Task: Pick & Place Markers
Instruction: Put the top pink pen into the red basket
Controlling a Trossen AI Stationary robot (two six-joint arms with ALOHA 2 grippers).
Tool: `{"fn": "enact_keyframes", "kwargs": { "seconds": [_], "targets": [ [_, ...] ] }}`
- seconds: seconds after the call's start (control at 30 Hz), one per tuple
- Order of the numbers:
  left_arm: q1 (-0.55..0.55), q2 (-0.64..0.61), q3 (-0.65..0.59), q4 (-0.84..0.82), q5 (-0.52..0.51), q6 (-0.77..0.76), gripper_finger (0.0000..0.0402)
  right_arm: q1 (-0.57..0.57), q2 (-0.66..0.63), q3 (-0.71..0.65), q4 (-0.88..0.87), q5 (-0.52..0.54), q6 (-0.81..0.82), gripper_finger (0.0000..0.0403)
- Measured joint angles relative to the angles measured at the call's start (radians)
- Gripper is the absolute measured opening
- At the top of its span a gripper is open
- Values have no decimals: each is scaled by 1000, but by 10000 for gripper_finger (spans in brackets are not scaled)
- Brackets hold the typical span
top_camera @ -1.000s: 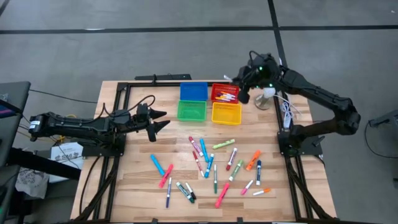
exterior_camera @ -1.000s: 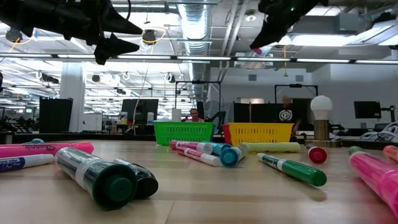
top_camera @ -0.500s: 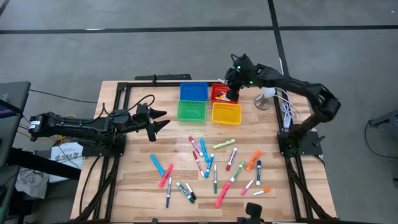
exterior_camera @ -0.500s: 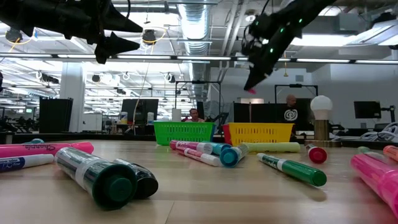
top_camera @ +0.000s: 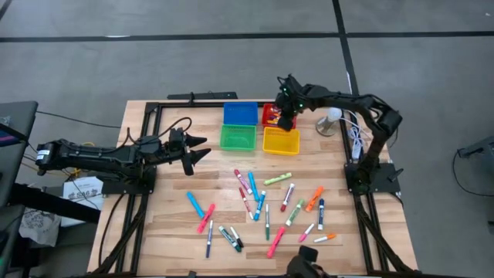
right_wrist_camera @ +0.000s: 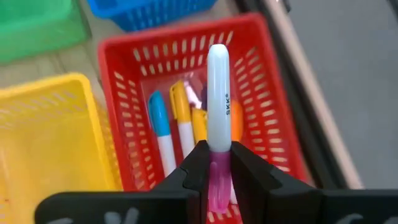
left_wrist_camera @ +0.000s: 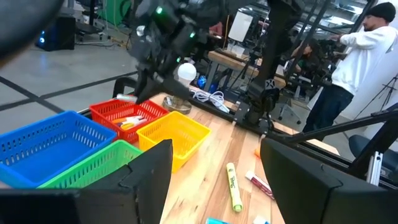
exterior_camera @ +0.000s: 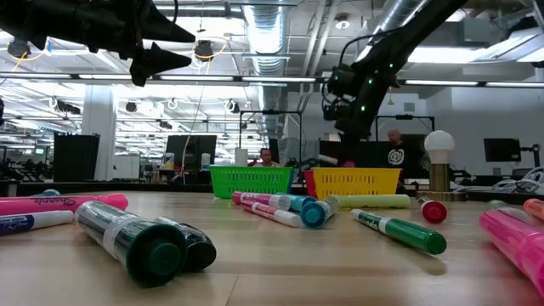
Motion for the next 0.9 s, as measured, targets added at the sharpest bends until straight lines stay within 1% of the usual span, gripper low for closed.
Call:
{"fn": "enact_keyframes", "kwargs": {
  "seconds": [0.4, 0.9],
  "targets": [
    [0, 0, 0, 17, 0, 0, 242, 0, 105, 0, 1, 0, -12, 47],
    [0, 0, 0, 32, 0, 0, 242, 0, 105, 1, 1, 0, -18, 47]
  ]
}}
